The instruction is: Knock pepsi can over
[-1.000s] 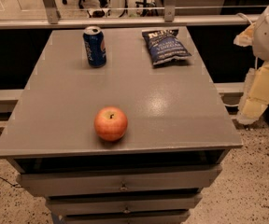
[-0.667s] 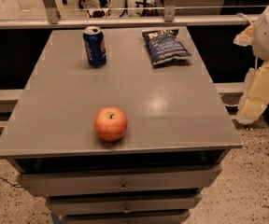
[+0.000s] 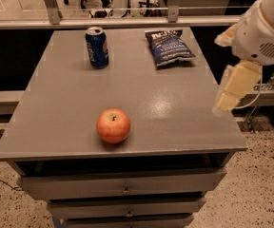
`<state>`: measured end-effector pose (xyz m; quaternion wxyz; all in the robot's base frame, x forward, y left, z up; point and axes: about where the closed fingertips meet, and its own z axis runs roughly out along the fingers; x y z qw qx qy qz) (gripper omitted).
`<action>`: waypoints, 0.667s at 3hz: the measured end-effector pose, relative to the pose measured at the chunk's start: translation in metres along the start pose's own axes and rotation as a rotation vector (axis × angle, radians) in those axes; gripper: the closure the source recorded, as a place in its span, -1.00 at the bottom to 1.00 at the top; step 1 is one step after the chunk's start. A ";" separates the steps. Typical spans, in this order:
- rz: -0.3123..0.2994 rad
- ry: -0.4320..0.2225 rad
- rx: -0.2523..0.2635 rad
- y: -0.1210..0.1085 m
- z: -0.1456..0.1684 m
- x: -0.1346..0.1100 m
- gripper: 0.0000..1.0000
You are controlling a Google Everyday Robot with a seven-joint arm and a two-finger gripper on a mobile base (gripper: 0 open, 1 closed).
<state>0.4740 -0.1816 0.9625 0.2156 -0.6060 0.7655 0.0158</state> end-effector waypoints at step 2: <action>-0.006 -0.263 -0.058 -0.039 0.066 -0.069 -1.00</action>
Offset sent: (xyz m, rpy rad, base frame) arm 0.1018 0.1033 -0.0367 0.3684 -0.0256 0.1272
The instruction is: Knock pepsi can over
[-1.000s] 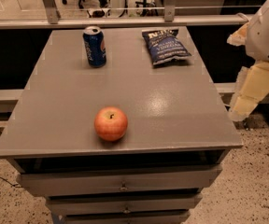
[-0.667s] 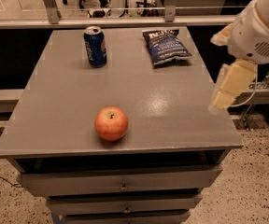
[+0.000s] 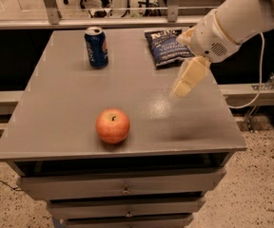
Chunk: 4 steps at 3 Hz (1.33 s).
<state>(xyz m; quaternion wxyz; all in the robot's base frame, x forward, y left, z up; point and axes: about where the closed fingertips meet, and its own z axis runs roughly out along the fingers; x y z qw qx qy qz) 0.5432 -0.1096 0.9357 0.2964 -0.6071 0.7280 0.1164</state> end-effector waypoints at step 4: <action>0.089 -0.291 -0.010 -0.050 0.077 -0.059 -1.00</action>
Offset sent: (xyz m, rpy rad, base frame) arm 0.0262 0.0319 -0.0033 0.0879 -0.0087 0.0292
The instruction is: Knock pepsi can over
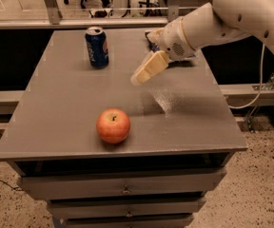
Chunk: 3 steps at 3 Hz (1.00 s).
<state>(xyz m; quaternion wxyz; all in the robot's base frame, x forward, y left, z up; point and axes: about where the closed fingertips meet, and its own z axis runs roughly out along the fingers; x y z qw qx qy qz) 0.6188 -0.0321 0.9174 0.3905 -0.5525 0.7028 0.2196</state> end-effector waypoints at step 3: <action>0.090 -0.355 -0.086 -0.052 0.100 -0.056 -1.00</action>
Offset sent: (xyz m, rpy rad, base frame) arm 0.0980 0.0782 -0.0138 0.4172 0.0146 -0.0021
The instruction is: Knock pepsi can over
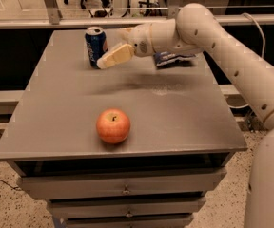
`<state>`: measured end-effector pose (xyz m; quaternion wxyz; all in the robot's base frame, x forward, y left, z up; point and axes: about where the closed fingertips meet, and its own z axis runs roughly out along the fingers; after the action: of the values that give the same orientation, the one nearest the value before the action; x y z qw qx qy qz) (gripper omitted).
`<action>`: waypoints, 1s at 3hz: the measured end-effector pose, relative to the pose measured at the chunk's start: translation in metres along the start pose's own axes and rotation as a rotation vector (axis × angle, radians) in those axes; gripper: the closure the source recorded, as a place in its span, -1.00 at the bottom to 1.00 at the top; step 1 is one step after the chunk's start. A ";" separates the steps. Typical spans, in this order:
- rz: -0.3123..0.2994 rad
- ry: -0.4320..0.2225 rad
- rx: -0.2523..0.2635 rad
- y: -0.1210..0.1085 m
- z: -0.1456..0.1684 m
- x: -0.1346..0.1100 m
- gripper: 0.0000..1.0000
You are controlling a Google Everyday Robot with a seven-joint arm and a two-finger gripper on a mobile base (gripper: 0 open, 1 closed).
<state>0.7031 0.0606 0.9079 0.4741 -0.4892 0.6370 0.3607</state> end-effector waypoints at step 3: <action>-0.126 -0.067 -0.151 0.005 0.063 -0.031 -1.00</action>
Offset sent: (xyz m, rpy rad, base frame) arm 0.0233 0.0781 0.0195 0.0851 -0.1132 0.2218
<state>0.7163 0.1284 0.9191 0.4786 -0.5505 0.5598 0.3930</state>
